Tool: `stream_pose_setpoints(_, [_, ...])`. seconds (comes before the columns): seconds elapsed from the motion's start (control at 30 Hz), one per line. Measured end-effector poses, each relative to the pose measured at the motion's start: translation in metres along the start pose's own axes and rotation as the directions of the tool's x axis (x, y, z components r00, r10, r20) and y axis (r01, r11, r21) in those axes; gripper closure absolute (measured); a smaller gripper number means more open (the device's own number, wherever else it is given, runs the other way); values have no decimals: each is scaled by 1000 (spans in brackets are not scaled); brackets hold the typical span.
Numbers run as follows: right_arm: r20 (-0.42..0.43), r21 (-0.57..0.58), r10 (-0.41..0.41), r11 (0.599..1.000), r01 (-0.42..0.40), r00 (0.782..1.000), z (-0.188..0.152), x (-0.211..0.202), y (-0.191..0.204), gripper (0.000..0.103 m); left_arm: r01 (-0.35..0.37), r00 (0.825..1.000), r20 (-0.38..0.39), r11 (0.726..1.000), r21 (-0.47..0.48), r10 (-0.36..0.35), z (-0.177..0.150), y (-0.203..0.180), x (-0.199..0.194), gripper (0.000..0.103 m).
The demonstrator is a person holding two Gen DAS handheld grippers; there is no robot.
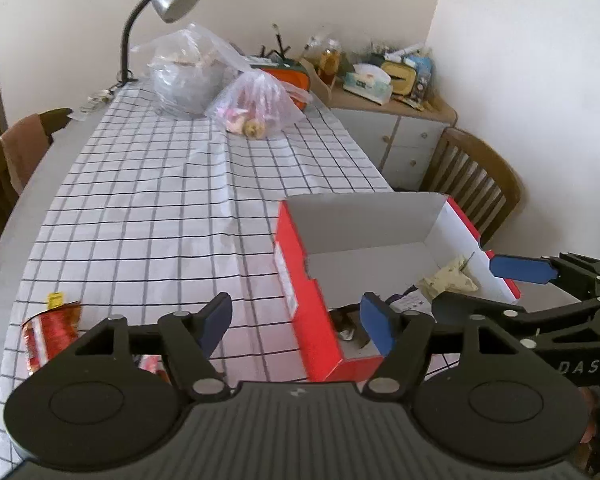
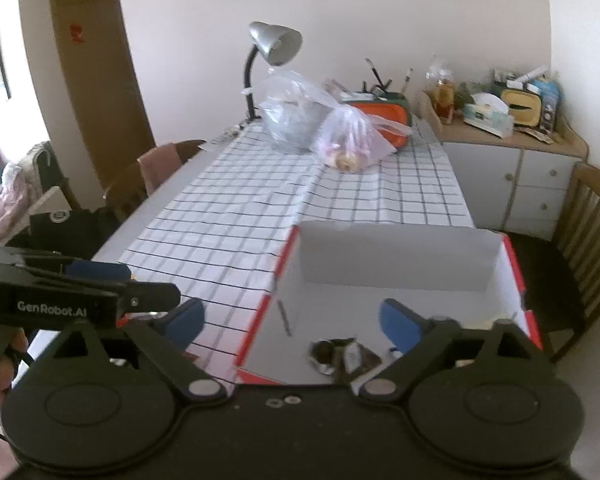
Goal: Organize snacks
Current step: 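Open both tools to release the snacks and withdraw from the box, then move both tools from the box back over the snack pile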
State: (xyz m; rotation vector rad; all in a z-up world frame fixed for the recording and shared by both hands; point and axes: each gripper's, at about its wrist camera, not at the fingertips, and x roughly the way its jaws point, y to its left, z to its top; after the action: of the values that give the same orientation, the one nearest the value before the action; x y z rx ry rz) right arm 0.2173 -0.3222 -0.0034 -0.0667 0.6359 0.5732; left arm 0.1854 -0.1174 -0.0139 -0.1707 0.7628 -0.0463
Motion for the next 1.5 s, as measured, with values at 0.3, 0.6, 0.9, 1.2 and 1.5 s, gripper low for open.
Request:
stream_pose_setpoints(0.3, [-3, 2, 57, 998, -57, 998, -2, 10, 32, 1, -36, 999, 37, 998, -46, 37, -21, 44, -31, 29])
stream_pose_setpoints(0.6, [-64, 8, 91, 996, -90, 994, -10, 38, 61, 0, -109, 993, 28, 989, -103, 112, -43, 87, -43, 20])
stream_pose_setpoints(0.9, [-189, 37, 104, 994, -99, 977, -26, 81, 88, 0, -168, 986, -25, 975, -146, 166, -80, 123, -44, 20])
stream_pose_setpoints(1.2, [-311, 42, 87, 996, -78, 947, -46, 131, 112, 1, -164, 986, -61, 975, -148, 157, -101, 139, -43, 20])
stream_pose_setpoints(1.5, [-404, 3, 49, 999, -52, 913, -65, 171, 130, 2, -162, 982, -123, 976, -144, 144, -117, 152, -34, 20])
